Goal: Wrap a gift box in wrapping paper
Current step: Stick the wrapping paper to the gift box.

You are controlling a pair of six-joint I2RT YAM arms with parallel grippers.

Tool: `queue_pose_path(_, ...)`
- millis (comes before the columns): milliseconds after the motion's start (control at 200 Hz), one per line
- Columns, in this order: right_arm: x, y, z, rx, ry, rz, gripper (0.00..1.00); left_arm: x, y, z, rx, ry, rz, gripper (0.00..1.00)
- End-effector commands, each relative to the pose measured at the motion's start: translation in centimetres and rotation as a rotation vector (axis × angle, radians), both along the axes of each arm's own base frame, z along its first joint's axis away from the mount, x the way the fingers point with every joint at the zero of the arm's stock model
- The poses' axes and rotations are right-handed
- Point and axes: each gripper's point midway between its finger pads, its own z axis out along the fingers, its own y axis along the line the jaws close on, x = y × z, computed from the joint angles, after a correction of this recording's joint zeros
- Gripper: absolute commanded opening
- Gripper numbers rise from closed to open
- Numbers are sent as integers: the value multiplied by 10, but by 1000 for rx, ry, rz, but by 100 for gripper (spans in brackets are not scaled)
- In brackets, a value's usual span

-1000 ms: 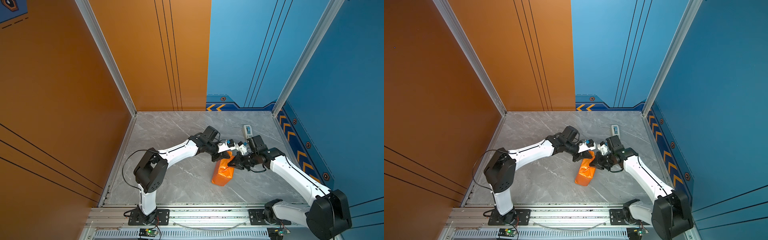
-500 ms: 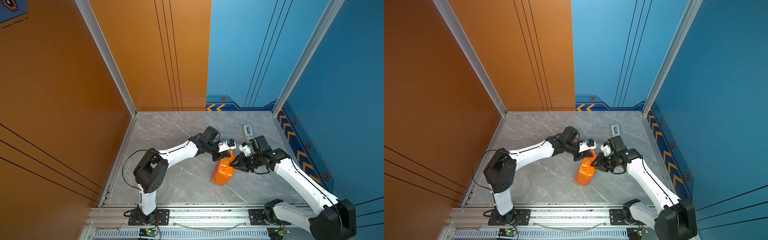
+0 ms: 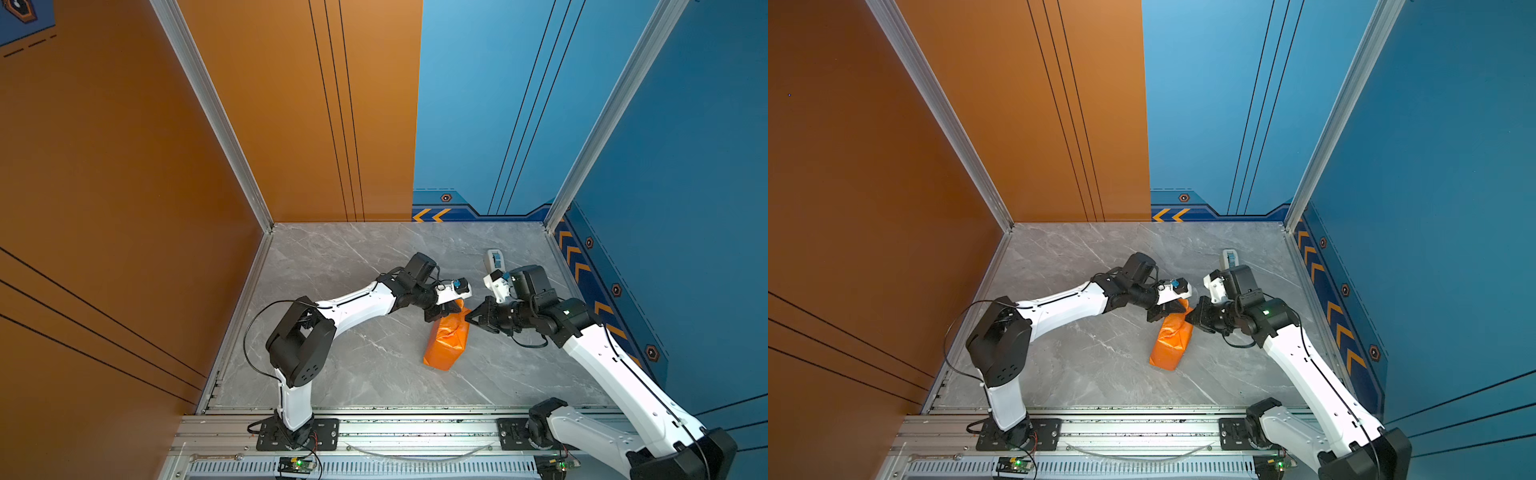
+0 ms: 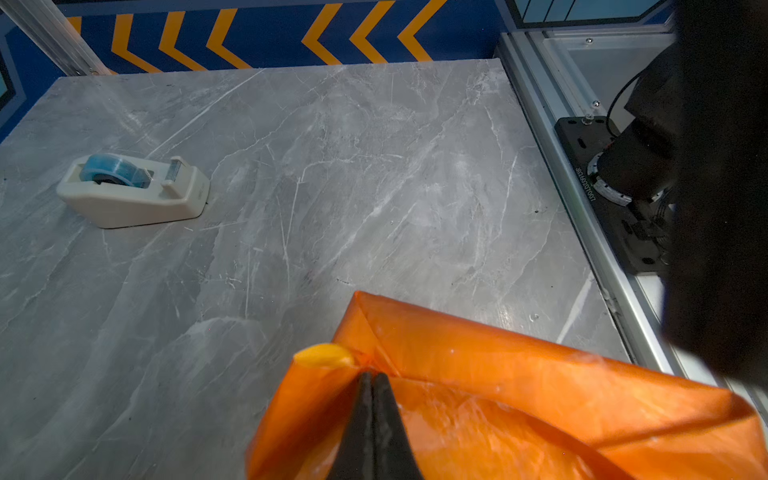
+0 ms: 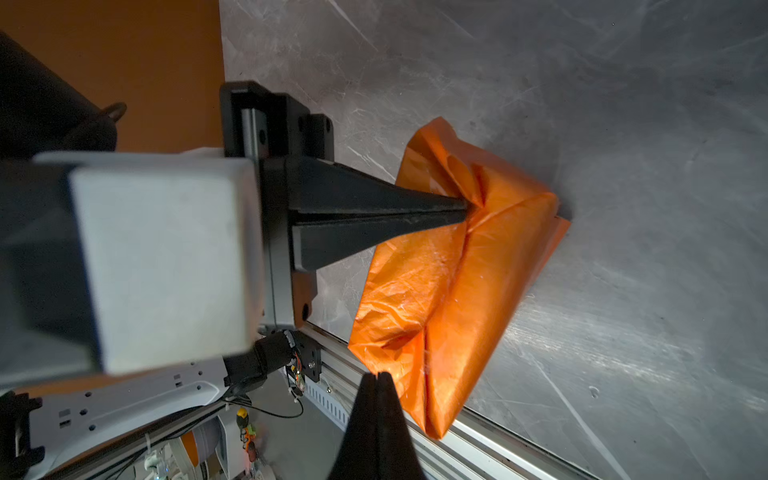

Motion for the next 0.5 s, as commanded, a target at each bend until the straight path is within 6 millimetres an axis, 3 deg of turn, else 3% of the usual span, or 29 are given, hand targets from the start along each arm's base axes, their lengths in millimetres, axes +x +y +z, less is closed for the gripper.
queue_pose_path(0, 16, 15, -8, 7, -23, 18, 0, -16, 29, -64, 212, 101, 40, 1)
queue_pose_path(110, 20, 20, -22, -9, -6, 29, 0, -19, 27, -61, 209, 94, 33, 1)
queue_pose_path(200, 17, 12, -42, -53, 35, 7, 0, -19, 26, -59, 205, 90, 32, 1)
queue_pose_path(355, -12, -12, -86, -110, 152, -51, 0, -17, 27, -60, 208, 89, 36, 1)
queue_pose_path(496, -39, -23, -105, -109, 211, -93, 0, -17, 26, -62, 209, 94, 36, 1)
